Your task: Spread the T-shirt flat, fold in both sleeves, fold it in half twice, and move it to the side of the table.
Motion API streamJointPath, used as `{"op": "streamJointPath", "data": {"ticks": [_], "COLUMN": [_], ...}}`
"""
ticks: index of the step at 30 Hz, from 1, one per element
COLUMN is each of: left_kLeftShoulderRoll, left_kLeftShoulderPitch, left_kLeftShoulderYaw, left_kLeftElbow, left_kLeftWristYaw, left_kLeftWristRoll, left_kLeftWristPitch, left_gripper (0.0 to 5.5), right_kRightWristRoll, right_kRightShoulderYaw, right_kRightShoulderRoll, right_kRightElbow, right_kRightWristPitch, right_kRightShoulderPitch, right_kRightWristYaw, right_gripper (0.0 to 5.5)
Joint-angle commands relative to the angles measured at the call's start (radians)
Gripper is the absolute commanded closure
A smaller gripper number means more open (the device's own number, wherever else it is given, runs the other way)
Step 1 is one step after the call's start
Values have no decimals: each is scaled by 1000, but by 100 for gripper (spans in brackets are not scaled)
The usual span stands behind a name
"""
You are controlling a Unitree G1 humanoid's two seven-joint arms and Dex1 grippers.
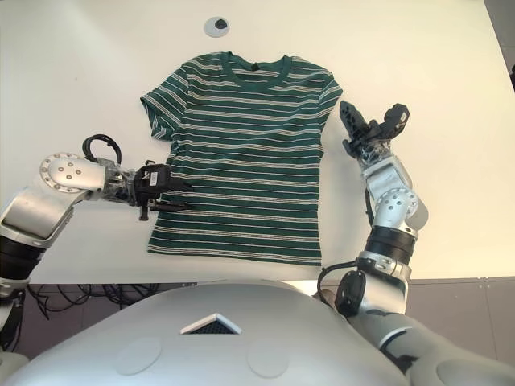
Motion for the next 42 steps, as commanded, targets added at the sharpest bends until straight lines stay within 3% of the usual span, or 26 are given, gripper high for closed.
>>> {"op": "streamJointPath", "data": {"ticks": [1, 11, 20, 29, 42], "left_kLeftShoulderRoll": [-13, -27, -34, -38, -43], "left_kLeftShoulderPitch": [100, 99, 72, 56, 48], "left_kLeftShoulderYaw": [-85, -91, -93, -91, -89], "left_kLeftElbow": [79, 70, 94, 103, 96], "left_kLeftWristYaw": [24, 27, 18, 12, 14], "left_kLeftWristRoll": [78, 80, 89, 93, 94], "left_kLeftWristPitch": [113, 123, 110, 108, 116], "left_gripper": [357, 357, 357, 357, 357], "right_kRightWristRoll": [81, 64, 34, 23, -75], "right_kRightShoulderYaw": [-56, -92, -116, -97, -8], "right_kRightShoulderRoll": [10, -33, -59, -38, -36], "right_kRightElbow": [87, 287, 494, 556, 558], "right_kRightWristPitch": [56, 9, -78, -62, -120], "right_kRightShoulderPitch": [-87, -202, -276, -310, -304], "right_kRightWristYaw": [-81, -135, -136, -110, -116], "right_gripper": [380, 222, 217, 362, 525]}}
